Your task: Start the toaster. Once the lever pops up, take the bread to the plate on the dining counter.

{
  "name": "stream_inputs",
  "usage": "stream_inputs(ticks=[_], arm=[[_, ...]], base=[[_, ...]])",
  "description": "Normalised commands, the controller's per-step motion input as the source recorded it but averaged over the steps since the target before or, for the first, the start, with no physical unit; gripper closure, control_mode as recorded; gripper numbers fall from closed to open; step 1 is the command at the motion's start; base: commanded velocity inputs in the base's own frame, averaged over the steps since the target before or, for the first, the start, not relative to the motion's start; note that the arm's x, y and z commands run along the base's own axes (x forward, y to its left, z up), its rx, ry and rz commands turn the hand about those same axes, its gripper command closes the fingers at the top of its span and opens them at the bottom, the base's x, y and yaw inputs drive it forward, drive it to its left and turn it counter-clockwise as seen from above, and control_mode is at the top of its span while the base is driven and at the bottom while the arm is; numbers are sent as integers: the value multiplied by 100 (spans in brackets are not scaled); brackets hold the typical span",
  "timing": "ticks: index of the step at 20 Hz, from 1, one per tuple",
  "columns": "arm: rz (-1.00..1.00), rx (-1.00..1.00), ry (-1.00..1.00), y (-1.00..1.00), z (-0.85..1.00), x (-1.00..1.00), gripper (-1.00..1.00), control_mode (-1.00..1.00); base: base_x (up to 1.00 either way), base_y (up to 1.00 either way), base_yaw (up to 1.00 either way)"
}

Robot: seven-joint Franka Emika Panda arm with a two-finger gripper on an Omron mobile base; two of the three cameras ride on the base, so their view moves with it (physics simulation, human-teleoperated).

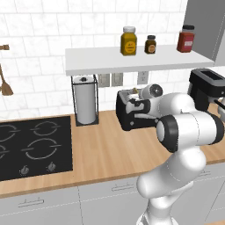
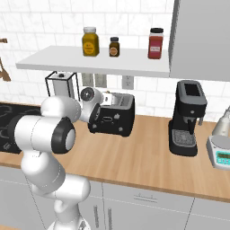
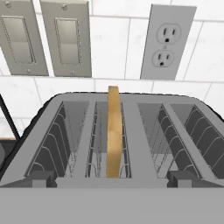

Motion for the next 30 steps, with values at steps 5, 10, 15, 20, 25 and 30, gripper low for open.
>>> stream_inputs(ticks=[5,10,15,20,25,30], arm=[[0,0,0,0,0,0,-100,-100],[0,0,0,0,0,0,-100,-100],[0,0,0,0,0,0,-100,-100],[0,0,0,0,0,0,-100,-100],[0,0,0,0,0,0,-100,-100],[0,0,0,0,0,0,-100,-100]], base=[[0,0,0],[0,0,0],[0,0,0],[0,0,0],[0,0,0],[0,0,0]])
